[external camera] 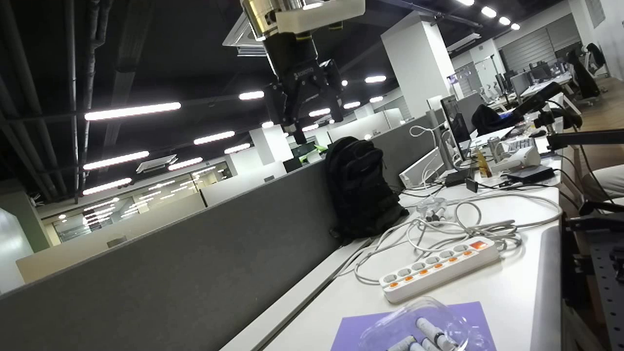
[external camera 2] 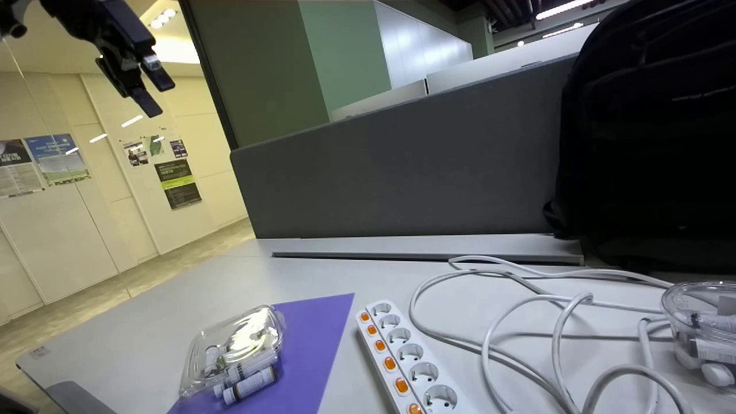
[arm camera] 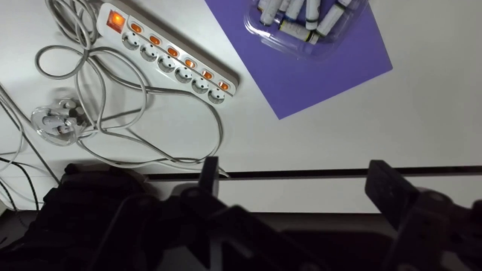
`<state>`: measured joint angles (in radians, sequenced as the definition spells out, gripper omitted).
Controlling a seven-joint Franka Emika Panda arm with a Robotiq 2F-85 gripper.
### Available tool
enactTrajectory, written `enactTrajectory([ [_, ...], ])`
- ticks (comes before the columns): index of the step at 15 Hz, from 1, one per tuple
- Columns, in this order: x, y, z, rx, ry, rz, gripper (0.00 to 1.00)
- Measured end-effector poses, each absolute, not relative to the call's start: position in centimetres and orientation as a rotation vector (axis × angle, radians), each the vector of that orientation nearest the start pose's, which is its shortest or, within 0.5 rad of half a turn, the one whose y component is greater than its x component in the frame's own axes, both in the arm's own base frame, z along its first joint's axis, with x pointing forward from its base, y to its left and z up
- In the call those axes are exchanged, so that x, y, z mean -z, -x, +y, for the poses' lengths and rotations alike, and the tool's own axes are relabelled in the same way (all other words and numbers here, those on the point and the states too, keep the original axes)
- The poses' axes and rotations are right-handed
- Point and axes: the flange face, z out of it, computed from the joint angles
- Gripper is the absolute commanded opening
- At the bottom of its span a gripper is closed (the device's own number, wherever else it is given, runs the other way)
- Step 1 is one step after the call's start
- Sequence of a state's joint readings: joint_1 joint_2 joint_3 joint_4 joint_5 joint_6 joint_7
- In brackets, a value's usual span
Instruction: Turn on the second switch from the left side of the adapter
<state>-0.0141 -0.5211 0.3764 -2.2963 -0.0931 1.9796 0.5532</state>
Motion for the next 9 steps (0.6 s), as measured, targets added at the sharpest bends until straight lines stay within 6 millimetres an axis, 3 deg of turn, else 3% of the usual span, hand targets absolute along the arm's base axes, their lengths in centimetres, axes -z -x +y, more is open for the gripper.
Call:
enactTrajectory([
  [4, -52.3, -41.4, 14.4, 0.517, 3.215, 0.438, 1.00],
  [9, -47.4, -44.8, 10.1, 0.446, 3.204, 0.573, 1.00],
])
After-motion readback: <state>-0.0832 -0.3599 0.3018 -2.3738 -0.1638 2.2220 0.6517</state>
